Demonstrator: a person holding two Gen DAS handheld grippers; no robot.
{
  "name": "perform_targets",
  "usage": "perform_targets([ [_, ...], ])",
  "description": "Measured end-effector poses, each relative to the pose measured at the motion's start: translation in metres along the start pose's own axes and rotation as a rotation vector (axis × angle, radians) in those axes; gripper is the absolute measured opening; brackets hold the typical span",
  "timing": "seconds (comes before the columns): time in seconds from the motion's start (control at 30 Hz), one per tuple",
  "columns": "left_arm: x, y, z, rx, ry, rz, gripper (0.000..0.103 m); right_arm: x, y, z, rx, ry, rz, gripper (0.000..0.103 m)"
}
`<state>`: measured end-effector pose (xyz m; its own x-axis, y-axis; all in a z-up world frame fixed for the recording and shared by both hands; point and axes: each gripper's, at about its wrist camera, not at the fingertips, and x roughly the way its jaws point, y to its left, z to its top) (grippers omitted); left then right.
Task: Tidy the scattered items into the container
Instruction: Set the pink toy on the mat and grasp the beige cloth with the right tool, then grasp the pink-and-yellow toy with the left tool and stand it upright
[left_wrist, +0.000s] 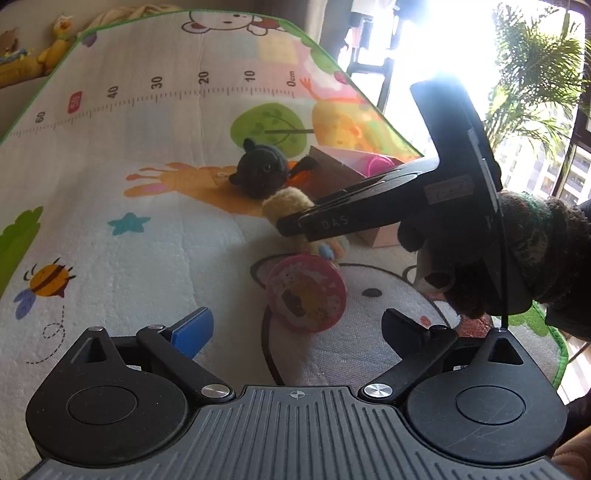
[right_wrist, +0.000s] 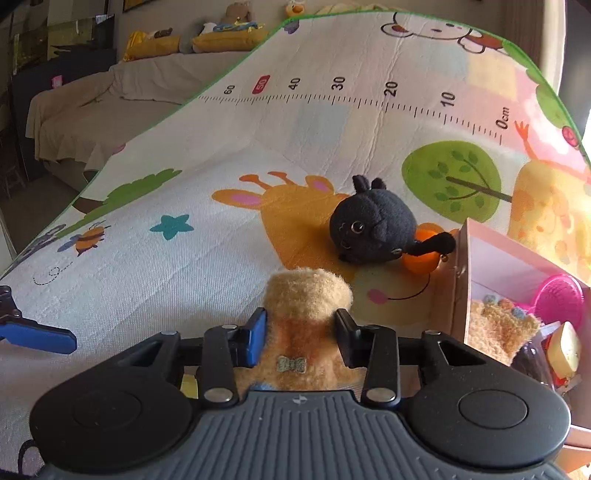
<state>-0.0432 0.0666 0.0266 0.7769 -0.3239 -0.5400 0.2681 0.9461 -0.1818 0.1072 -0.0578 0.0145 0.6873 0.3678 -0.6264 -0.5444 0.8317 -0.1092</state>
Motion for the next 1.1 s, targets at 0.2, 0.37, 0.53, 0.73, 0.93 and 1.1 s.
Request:
perform_targets([
  [0.2, 0.005, -0.009, 0.002, 0.009, 0.019, 0.017, 0.100, -0.074, -0.023, -0.032, 0.099, -0.061, 0.033, 0.039],
  [0.37, 0.020, -0.016, 0.007, 0.001, 0.049, 0.071, 0.100, -0.104, -0.032, -0.077, 0.140, -0.039, 0.008, 0.042],
  [0.53, 0.036, -0.015, 0.011, -0.059, 0.078, 0.128, 0.100, -0.115, -0.039, -0.113, 0.180, -0.083, -0.024, 0.068],
  [0.73, 0.040, -0.015, 0.017, -0.098, 0.072, 0.188, 0.100, -0.113, -0.044, -0.130, 0.222, -0.147, -0.028, 0.084],
  [0.93, 0.043, -0.018, 0.018, -0.096, 0.064, 0.201, 0.100, -0.115, -0.054, -0.137, 0.285, -0.176, 0.012, 0.095],
  [1.1, 0.051, -0.020, 0.017, -0.084, 0.057, 0.224, 0.095, -0.112, -0.054, -0.137, 0.296, -0.162, 0.022, 0.096],
])
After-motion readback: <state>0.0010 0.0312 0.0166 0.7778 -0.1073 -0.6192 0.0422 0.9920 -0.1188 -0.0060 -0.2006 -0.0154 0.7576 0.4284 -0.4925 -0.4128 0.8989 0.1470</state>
